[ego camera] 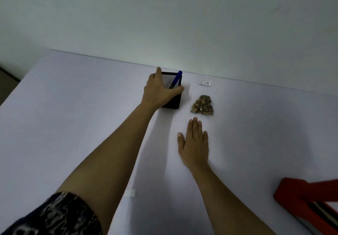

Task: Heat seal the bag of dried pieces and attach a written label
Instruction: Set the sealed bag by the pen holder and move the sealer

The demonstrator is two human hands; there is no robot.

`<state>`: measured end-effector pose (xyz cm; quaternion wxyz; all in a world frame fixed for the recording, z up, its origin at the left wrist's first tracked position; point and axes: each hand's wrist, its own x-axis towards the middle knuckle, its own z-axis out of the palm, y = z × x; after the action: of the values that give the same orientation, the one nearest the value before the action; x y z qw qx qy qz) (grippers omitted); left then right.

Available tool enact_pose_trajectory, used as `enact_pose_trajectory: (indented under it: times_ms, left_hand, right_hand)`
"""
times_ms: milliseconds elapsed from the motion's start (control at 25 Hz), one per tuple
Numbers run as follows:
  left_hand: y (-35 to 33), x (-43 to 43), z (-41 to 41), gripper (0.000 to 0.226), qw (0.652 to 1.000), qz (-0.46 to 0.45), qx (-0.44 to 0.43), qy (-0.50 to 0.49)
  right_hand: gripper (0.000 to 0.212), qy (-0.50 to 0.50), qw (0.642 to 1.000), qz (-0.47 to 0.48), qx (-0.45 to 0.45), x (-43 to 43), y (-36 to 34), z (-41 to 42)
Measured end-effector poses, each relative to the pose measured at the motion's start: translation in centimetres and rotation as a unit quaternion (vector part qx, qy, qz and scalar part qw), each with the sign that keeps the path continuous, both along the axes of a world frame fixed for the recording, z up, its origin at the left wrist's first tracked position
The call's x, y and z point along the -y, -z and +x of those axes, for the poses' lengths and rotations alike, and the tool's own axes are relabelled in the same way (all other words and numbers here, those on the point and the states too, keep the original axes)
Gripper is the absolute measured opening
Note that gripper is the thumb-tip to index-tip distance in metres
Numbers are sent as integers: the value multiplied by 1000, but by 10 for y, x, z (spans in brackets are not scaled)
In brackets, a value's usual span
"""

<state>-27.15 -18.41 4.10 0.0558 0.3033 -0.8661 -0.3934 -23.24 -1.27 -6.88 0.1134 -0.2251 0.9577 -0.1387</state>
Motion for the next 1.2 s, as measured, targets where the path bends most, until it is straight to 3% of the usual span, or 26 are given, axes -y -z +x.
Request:
enact_pose_trajectory:
  times_ms: [360,800,1080,1200]
  left_hand:
    - [20,7,-97,99,998,-45,10,34]
    - [4,8,-89,118,998,-66,4,19]
    - [25,-8,80,55,995,-85,-23,55]
    - [47,-22,169,37,997,-77,-2,9]
  right_hand:
    - [67,15,999,-28,-23,-5,11,-3]
    - [70,0,1000,-7,-16,-7,9,-5]
    - [71,-40,999,9,-5,-12,-2,58]
    - [72,-44,999,18,-7,-18,0,101]
